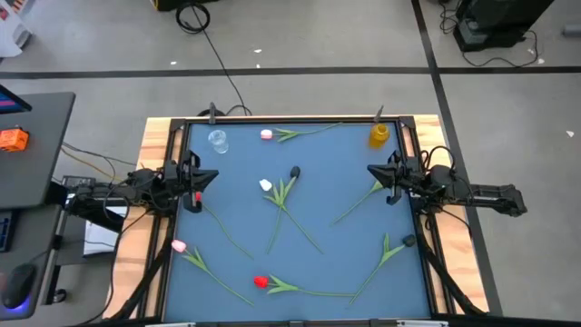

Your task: Sort flowers into vase by color

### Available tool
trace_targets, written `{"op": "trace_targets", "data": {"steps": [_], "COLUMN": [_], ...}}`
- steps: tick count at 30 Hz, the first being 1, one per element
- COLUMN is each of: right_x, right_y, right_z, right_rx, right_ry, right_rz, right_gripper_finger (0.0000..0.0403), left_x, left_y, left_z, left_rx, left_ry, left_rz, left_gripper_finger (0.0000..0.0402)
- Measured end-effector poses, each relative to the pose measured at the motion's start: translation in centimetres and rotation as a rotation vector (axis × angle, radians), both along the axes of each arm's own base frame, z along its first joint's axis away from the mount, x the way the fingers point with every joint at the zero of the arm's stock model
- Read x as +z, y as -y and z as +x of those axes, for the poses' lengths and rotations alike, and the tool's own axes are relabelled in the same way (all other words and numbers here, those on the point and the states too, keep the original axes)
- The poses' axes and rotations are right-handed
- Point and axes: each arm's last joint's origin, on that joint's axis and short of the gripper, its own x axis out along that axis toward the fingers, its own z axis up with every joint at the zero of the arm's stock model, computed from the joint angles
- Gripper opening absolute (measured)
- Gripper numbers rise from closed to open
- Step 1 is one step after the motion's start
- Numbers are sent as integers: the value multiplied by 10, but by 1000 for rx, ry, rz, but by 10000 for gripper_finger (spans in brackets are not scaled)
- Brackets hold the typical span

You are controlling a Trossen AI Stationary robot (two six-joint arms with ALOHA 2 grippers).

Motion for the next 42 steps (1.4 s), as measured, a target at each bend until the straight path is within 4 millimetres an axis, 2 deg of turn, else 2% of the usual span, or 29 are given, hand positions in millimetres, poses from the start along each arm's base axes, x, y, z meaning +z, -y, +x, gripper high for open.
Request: {"op": "trace_targets", "data": {"steps": [35, 39, 42], "right_x": [0, 3, 7], "right_y": [0, 4, 6], "right_z": [0, -2, -4], "right_rx": [-2, -125, -203], "right_ry": [0, 35, 82], "right_rz": [0, 21, 38], "right_gripper_finger": [29, 29, 29], "left_x": [0, 1, 4], "left_y": [0, 0, 0], "left_z": [0, 0, -2], "left_rx": [0, -9, -50], "left_ry": [0, 11, 71], "left_rz": [0, -23, -127], "left_gripper_finger": [5, 5, 5]}}
